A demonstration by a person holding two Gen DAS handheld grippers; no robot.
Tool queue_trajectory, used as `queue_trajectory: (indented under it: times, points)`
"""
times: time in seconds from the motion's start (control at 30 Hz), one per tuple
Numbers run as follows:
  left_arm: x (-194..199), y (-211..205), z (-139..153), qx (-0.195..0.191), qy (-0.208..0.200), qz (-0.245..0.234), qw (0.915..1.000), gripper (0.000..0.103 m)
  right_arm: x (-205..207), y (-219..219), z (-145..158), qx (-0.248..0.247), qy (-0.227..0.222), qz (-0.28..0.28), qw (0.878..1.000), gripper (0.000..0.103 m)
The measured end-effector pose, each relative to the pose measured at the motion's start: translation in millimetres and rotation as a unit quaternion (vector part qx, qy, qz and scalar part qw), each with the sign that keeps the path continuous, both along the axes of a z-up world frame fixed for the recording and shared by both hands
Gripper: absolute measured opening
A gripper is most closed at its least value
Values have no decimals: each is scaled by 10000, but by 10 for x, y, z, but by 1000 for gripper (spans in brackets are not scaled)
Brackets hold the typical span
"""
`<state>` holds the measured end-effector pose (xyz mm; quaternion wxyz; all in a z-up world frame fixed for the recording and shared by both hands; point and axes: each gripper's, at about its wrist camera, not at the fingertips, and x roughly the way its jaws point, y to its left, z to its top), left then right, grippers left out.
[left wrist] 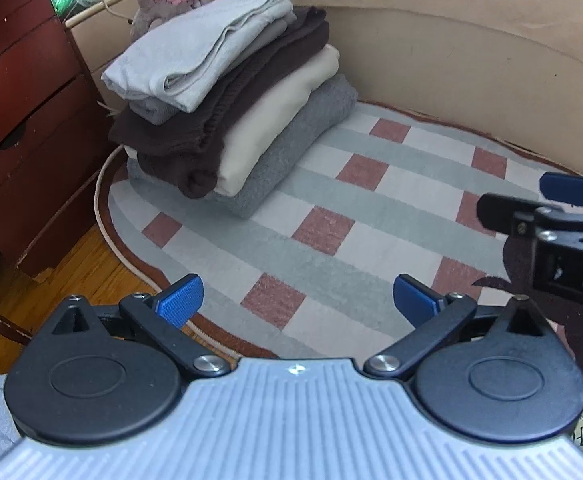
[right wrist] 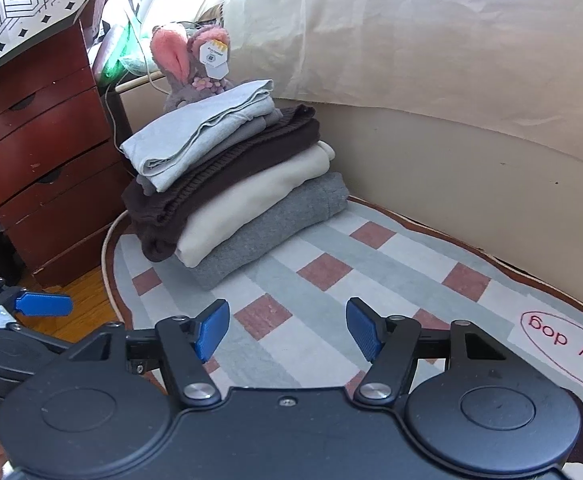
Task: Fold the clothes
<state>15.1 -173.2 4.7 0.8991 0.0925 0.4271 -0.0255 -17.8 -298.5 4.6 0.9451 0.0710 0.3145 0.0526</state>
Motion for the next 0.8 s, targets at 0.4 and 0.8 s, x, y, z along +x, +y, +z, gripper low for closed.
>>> queue_trajectory:
  times: [0.4, 0.8]
  points:
    - [38, 38, -69, -16, 228, 153, 9996, 103, 9, -19, -53, 98, 118, -17, 9999, 69]
    - [57, 58, -121, -86, 380, 158, 9991, 103, 11, -18, -99, 155, 213, -76, 9996, 70]
